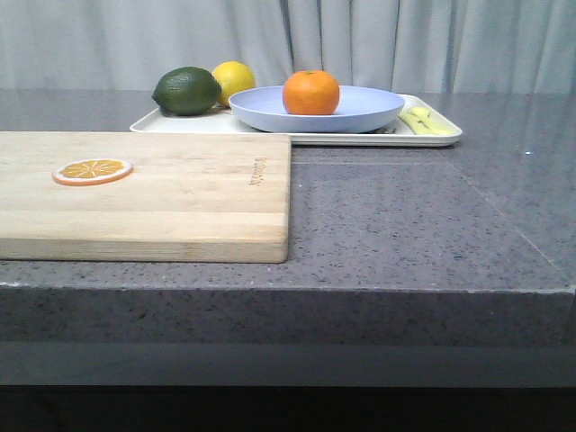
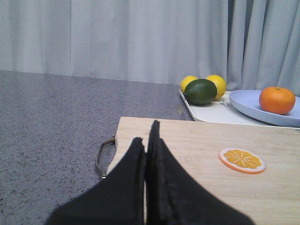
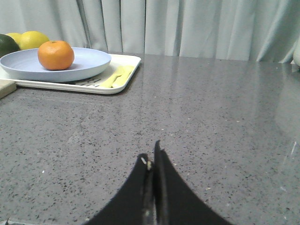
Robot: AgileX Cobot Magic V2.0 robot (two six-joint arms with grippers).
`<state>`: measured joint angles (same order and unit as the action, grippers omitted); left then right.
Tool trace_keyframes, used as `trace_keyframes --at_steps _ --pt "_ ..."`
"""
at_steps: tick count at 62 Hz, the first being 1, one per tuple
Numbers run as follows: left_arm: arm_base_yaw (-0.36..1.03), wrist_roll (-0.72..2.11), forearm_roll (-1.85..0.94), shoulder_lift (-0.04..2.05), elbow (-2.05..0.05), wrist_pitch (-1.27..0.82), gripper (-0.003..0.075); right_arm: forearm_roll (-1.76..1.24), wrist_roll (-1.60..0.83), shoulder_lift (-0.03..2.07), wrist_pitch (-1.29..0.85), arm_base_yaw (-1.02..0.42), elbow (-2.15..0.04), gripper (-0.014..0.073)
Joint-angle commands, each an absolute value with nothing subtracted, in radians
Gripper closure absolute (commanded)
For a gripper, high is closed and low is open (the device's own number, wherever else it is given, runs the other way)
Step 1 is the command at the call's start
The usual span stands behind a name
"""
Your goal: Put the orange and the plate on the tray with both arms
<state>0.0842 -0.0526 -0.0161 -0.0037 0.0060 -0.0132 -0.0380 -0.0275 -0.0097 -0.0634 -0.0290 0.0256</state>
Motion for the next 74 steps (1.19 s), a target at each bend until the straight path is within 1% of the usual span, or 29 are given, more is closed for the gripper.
trace_keyframes --at_steps 1,23,34,74 --pt "0.089 -0.062 -0.015 -0.023 0.034 0.069 0.074 -0.061 -0.028 -0.028 0.024 -0.02 0.002 0.0662" --pt "0.089 -0.062 -0.015 -0.021 0.034 0.069 0.074 -0.099 -0.028 -0.028 0.021 -0.013 0.002 0.0662" --pt "0.089 -0.062 -0.015 -0.021 0.034 0.069 0.074 -0.099 -0.028 -0.028 0.019 0.019 0.002 0.0662" --pt "0.089 -0.062 -0.015 -0.021 0.034 0.069 0.074 -0.099 -0.028 -0.028 0.019 0.001 0.002 0.0662"
